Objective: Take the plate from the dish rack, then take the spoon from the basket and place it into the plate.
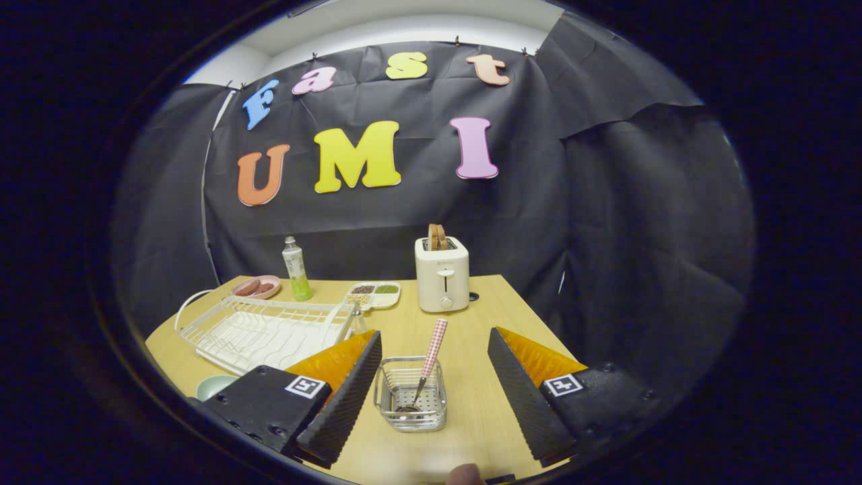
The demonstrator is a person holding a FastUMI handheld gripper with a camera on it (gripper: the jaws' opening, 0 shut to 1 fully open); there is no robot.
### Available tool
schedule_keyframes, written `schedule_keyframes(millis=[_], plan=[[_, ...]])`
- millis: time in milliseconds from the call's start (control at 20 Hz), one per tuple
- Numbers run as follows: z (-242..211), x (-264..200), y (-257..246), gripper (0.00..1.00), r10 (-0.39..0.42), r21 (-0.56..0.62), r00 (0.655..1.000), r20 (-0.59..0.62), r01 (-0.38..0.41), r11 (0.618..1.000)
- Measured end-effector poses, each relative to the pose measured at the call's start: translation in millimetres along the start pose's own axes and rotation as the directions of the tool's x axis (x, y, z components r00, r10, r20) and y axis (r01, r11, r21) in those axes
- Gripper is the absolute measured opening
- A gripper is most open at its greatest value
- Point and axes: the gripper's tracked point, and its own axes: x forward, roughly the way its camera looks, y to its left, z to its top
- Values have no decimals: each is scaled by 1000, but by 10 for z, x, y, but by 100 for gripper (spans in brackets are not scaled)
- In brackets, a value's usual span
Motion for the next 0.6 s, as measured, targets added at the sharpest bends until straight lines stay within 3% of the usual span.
schedule_keyframes(millis=[250,500,600], plan=[[-62,620,63,98,45,28,995,-89,-42,999],[-302,970,114,70,85,75,973,-214,-71,995],[-330,994,109,52,88,80,970,-226,-72,994]])
